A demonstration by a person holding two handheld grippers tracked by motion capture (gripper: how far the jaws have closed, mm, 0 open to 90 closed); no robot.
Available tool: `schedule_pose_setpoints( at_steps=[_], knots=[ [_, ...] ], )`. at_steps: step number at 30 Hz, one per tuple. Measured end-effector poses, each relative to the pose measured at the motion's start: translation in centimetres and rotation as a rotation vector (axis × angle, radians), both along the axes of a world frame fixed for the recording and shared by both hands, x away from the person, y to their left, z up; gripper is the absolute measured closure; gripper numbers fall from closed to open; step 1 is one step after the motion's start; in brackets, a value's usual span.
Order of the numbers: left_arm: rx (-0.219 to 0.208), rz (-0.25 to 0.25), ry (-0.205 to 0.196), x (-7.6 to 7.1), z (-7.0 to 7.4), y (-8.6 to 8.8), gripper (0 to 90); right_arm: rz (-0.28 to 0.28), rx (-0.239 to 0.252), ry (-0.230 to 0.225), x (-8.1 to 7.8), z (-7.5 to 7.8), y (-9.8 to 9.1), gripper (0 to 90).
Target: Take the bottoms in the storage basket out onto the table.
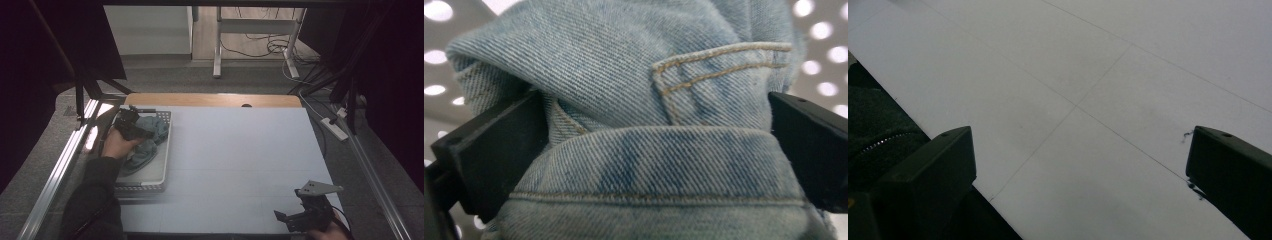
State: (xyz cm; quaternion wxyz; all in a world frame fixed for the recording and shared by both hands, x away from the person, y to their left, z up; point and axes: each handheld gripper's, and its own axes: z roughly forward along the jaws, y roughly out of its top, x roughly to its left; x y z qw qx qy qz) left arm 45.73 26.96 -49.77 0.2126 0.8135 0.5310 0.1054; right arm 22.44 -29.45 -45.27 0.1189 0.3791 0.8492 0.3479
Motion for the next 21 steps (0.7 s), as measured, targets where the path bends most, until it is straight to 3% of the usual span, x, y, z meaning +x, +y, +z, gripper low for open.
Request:
schedule_pose_setpoints(
  at_steps=[3,8,15,21],
  knots=[
    [0.035,0.009,0.012,0.0,0.0,-0.2,7.7,-0.002,0.001,0.000,0.0,0.0,0.0,0.2],
    [0.051,0.033,0.009,-0.4,0.3,-0.5,26.0,0.000,-0.002,-0.002,0.0,0.0,0.1,0.2],
    [0.039,0.061,-0.002,-0.9,0.7,-0.6,48.2,0.002,-0.003,-0.002,-0.1,0.0,0.1,0.2],
    [0.008,0.060,-0.003,-1.0,1.1,-0.4,54.1,0.003,0.000,-0.002,0.0,0.0,0.1,0.2]
  ],
)
